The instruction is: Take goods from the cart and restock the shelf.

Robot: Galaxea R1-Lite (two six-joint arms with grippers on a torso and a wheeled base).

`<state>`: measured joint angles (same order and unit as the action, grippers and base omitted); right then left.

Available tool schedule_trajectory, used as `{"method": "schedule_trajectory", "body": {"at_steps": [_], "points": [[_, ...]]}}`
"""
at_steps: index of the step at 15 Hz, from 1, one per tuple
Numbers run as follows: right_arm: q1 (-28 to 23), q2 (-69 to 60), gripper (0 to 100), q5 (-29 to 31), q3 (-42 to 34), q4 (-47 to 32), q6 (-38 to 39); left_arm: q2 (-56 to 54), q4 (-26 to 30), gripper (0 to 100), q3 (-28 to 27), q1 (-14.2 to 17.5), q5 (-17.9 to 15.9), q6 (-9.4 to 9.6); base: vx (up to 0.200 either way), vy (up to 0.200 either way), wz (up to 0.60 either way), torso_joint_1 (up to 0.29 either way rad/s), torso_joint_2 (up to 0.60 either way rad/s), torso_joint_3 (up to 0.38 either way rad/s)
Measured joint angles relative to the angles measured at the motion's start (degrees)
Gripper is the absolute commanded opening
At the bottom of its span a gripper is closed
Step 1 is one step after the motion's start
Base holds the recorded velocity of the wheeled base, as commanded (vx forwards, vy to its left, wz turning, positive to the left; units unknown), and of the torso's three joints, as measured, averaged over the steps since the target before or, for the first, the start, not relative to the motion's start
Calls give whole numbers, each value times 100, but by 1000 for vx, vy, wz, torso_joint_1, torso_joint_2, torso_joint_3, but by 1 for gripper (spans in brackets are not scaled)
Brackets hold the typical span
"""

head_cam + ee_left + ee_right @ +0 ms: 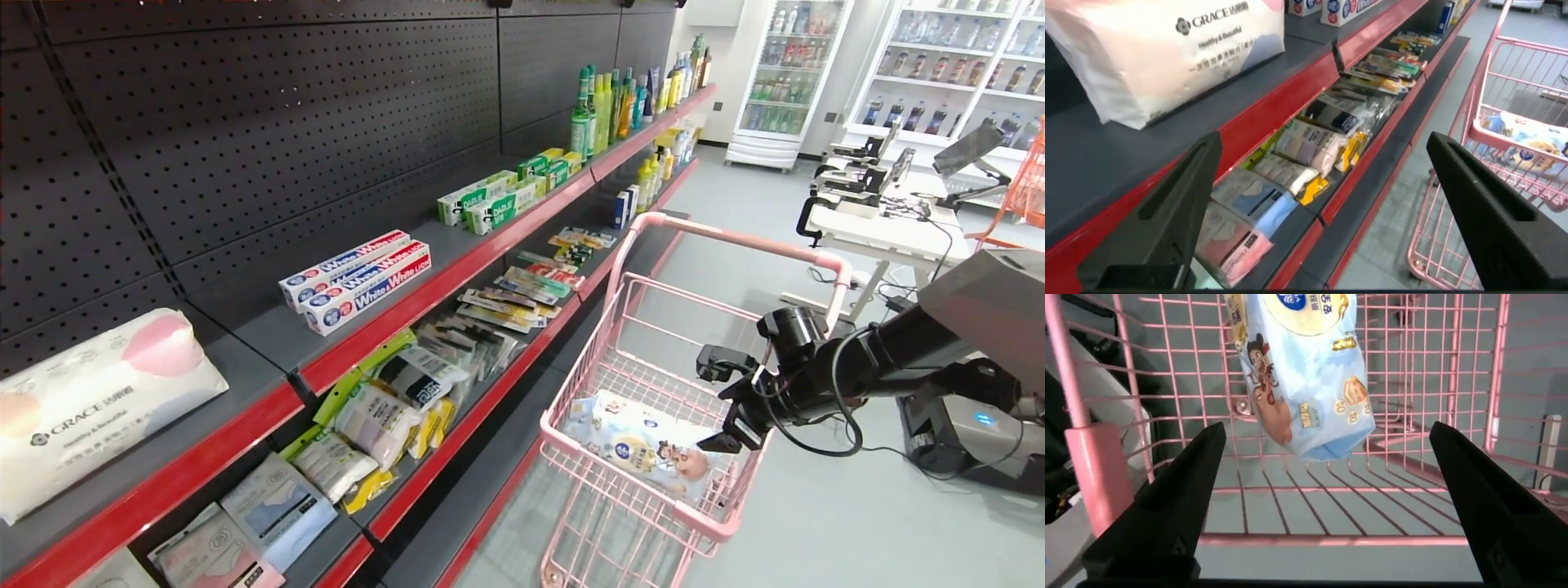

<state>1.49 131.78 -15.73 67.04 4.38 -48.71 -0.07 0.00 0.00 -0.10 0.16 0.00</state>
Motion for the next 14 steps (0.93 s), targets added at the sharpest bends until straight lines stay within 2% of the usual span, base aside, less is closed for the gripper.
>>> {"method": "schedule_trajectory", "body": {"at_steps": [9, 14], "points": [[-72, 113, 100, -15, 330, 0, 40, 0, 2, 100, 0, 0, 0, 0, 0, 0, 0, -172, 392, 220], [-222, 247, 100, -455, 833, -294, 104, 0, 0, 100, 0, -1, 0, 0, 0, 0, 0, -44, 103, 54]]}}
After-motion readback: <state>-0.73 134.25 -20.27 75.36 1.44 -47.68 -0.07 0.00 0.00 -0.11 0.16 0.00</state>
